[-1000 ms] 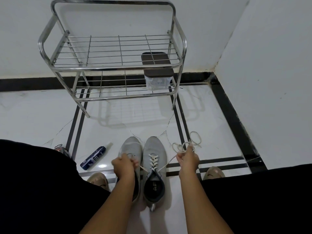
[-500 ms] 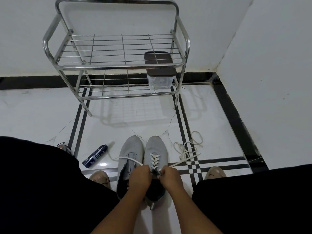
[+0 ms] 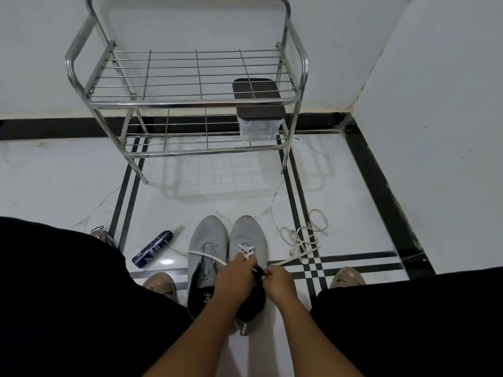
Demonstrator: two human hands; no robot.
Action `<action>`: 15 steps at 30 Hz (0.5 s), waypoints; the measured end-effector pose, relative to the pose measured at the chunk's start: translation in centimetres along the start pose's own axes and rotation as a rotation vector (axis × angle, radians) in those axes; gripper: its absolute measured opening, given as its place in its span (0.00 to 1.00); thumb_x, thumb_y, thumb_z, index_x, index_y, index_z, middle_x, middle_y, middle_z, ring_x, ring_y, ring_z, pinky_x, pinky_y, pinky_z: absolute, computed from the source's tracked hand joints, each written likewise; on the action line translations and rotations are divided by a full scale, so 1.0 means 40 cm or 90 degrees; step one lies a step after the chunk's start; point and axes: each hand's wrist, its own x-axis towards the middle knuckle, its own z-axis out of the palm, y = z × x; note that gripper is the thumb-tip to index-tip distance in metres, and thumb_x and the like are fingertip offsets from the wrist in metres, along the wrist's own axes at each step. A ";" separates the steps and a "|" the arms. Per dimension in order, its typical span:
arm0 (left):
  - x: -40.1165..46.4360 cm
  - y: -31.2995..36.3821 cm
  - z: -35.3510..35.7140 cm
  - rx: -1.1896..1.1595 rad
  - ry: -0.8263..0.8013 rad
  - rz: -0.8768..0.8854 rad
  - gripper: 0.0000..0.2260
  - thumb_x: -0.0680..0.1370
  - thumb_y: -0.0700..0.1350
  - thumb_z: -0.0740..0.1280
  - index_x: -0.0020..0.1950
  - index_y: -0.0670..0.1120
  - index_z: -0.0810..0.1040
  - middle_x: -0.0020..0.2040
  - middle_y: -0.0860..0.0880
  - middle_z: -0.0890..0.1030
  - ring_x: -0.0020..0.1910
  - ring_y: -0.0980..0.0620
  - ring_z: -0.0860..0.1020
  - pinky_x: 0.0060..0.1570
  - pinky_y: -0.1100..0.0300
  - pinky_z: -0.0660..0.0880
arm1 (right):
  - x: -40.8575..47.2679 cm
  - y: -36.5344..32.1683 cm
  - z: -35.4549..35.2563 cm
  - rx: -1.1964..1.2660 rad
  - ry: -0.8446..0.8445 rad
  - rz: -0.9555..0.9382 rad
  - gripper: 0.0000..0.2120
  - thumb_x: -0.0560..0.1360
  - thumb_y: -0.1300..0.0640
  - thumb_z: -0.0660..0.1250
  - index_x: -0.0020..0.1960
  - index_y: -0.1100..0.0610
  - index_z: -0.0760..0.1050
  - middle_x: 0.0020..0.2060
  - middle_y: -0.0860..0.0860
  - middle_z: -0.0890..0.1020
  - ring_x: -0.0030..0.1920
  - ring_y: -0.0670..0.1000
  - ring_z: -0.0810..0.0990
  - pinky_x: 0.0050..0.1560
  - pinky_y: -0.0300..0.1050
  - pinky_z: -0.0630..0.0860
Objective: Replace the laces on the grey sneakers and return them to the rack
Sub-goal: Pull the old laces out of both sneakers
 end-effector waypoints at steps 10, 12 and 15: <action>0.007 -0.016 -0.043 -0.350 -0.064 -0.122 0.11 0.78 0.40 0.58 0.36 0.45 0.73 0.34 0.49 0.71 0.30 0.54 0.70 0.29 0.63 0.67 | -0.001 0.014 0.005 0.036 0.029 0.019 0.05 0.74 0.59 0.63 0.43 0.54 0.77 0.44 0.52 0.82 0.49 0.55 0.79 0.46 0.42 0.73; 0.011 -0.046 -0.066 -0.548 -0.066 -0.257 0.12 0.75 0.42 0.57 0.31 0.45 0.69 0.28 0.49 0.68 0.26 0.52 0.66 0.27 0.62 0.63 | 0.003 0.021 0.000 0.062 0.037 0.043 0.06 0.74 0.59 0.63 0.42 0.54 0.78 0.45 0.53 0.82 0.49 0.55 0.80 0.46 0.42 0.73; 0.031 -0.056 -0.065 -0.304 -0.122 -0.241 0.15 0.79 0.50 0.58 0.43 0.42 0.78 0.40 0.44 0.78 0.39 0.46 0.77 0.40 0.56 0.73 | 0.009 0.019 0.000 0.061 0.006 0.027 0.06 0.74 0.59 0.64 0.45 0.58 0.80 0.44 0.54 0.83 0.47 0.54 0.80 0.48 0.44 0.76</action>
